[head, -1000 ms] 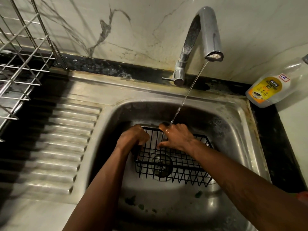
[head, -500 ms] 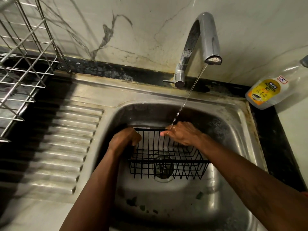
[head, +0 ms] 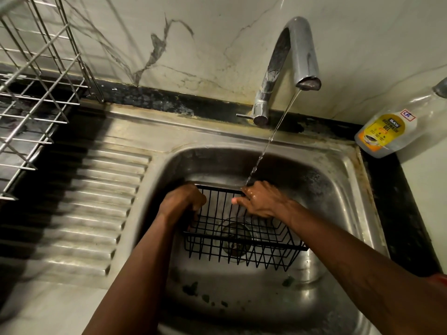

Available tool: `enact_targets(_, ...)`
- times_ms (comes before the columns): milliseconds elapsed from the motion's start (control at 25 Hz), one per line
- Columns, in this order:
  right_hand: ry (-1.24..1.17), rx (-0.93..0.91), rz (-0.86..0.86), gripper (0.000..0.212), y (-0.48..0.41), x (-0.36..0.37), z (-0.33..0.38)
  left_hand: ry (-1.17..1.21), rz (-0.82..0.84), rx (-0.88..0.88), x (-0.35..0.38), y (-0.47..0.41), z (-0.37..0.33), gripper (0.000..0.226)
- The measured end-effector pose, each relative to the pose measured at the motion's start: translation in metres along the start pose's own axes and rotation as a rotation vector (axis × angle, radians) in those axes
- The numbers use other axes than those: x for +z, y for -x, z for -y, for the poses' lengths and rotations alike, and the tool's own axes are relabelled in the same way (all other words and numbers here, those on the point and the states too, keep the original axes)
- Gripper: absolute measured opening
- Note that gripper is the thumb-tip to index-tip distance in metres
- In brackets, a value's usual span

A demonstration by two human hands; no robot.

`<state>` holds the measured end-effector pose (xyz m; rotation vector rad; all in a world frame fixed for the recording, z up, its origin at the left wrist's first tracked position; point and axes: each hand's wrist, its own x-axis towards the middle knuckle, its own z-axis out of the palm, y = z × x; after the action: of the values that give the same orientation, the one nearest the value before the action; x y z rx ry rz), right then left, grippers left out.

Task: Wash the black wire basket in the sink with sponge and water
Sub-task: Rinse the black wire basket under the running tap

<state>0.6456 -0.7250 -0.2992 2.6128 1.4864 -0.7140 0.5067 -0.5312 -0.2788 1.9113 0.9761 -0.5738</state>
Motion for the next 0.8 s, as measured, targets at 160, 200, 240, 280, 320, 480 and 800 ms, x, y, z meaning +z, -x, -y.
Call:
enact_targets(160, 0.143, -0.047, -0.030, 0.069, -0.002, -0.003, 0.001, -0.122, -0.050, -0.102, -0.004, 0.003, -0.013, 0.030)
enact_targets(200, 0.231, -0.056, -0.045, 0.073, -0.002, -0.002, 0.001, -0.099, -0.021, -0.100, -0.004, 0.001, -0.013, 0.027)
enact_targets(240, 0.299, -0.061, -0.048, 0.077, -0.002, -0.002, 0.001, -0.046, 0.021, -0.121, -0.004, 0.002, -0.011, 0.024)
enact_targets(280, 0.350, -0.063, -0.037, 0.083, -0.001, -0.002, 0.000, 0.041, 0.050, -0.147, -0.005, 0.004, -0.007, 0.021)
enact_targets(320, 0.372, -0.069, -0.020, 0.087, -0.002, -0.001, -0.002, 0.111, 0.054, -0.169, -0.004, 0.009, -0.004, 0.019)
enact_targets(480, 0.263, -0.046, -0.067, 0.074, -0.006, 0.003, -0.003, 0.170, -0.031, -0.130, -0.006, 0.010, -0.005, 0.016)
enact_targets(800, 0.000, 0.008, 0.009, 0.055, -0.004, -0.006, -0.010, -0.111, -0.069, -0.147, -0.006, 0.019, -0.010, 0.017)
